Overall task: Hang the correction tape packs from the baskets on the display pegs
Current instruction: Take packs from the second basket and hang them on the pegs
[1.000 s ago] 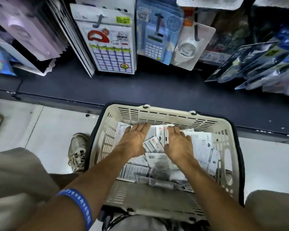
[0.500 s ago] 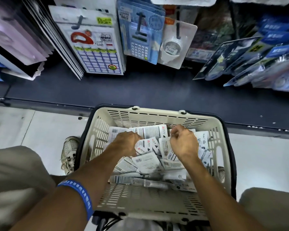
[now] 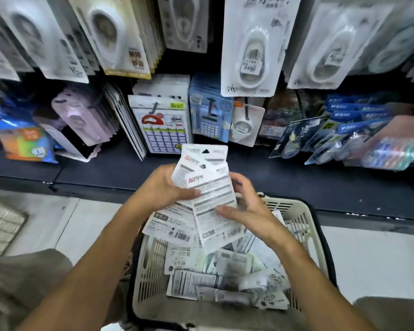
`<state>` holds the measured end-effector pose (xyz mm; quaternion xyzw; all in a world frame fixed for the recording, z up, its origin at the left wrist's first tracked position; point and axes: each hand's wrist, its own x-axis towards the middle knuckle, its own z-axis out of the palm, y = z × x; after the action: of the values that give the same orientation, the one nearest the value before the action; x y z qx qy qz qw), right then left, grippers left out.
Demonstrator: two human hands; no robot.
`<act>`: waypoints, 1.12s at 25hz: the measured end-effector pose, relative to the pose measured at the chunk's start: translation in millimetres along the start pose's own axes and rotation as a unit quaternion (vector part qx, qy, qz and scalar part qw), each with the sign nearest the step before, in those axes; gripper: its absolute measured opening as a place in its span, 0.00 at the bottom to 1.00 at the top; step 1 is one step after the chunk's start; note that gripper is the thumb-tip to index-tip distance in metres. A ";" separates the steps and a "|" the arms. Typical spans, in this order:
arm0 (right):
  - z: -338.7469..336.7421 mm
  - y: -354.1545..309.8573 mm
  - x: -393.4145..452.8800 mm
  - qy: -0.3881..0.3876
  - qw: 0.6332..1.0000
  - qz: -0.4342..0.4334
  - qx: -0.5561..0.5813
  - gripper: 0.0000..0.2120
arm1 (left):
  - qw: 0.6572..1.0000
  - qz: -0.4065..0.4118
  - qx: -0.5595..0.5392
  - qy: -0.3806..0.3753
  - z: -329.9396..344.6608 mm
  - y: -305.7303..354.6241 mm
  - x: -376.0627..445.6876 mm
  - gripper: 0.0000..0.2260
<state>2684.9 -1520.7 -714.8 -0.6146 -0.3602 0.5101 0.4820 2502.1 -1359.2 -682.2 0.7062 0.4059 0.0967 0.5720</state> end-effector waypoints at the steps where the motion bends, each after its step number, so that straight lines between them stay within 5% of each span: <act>1: 4.2 -15.6 -2.0 -0.028 0.999 -0.013 0.029 0.39 | 0.996 0.020 -0.082 0.021 -7.1 16.6 -10.3 0.17; 3: 8.6 -46.9 -5.1 0.000 0.996 -0.053 0.068 0.38 | 0.978 0.039 -0.196 0.066 -15.8 45.0 -25.7 0.20; 7: 5.7 -101.1 -17.4 0.124 0.982 -0.062 0.132 0.25 | 0.958 0.053 -0.280 0.031 -11.4 77.0 -39.7 0.24; 13: -12.8 -160.7 -39.3 0.094 0.971 -0.035 0.216 0.22 | 0.943 0.064 -0.321 0.065 -5.2 109.5 -48.6 0.16; 17: -1.7 -168.6 -42.6 0.169 0.978 -0.085 0.081 0.21 | 0.931 0.069 -0.348 0.082 7.5 130.7 -55.2 0.20; 21: 2.5 -171.3 -43.4 0.255 0.954 -0.076 -0.135 0.41 | 0.955 0.117 -0.272 0.015 18.7 146.2 -64.0 0.18; 24: 4.9 -174.8 -47.0 0.274 0.932 -0.080 -0.223 0.33 | 0.959 0.130 -0.251 0.033 21.4 150.9 -63.2 0.15; 28: 9.3 -182.6 -62.5 0.304 0.865 -0.200 -0.345 0.24 | 0.959 0.143 -0.221 0.106 14.4 173.1 -61.0 0.13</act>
<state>2671.0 -1526.6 -522.2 -0.7810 -0.4641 0.0341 0.4165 2551.0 -1414.2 -513.4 0.5981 0.3280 0.3392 0.6478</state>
